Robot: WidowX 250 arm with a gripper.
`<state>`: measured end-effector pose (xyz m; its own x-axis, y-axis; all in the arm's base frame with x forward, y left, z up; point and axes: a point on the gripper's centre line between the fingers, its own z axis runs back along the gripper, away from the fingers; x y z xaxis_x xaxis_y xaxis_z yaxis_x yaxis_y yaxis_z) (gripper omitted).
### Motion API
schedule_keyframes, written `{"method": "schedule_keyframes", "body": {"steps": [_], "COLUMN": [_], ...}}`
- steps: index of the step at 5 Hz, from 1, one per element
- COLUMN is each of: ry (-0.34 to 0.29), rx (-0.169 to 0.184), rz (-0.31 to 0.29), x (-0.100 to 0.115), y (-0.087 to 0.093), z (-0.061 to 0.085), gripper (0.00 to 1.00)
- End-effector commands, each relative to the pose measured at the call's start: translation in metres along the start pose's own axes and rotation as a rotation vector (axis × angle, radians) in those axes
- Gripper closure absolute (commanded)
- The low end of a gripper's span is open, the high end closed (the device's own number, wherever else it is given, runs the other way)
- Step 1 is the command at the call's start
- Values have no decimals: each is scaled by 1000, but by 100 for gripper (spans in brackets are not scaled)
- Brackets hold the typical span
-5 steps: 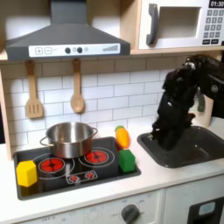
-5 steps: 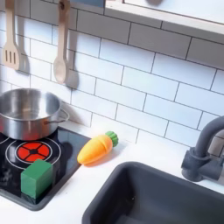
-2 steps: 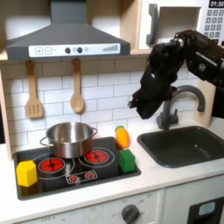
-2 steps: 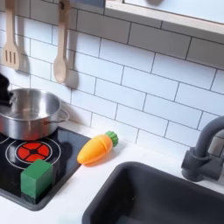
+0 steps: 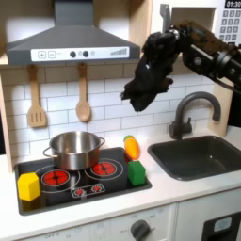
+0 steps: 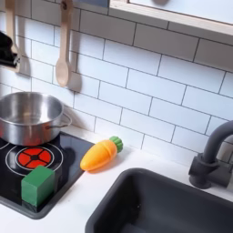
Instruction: Push button
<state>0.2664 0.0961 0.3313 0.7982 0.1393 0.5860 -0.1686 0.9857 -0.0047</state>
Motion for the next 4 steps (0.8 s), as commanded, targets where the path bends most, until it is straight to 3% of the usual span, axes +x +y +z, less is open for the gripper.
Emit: {"method": "schedule_keyframes", "body": {"steps": [1, 4], "ry": [-132, -246], "rx": [-34, -33], "rz": [-5, -35], "x": [31, 67], "y": [12, 21], "z": [3, 9], "gripper": [100, 100]}}
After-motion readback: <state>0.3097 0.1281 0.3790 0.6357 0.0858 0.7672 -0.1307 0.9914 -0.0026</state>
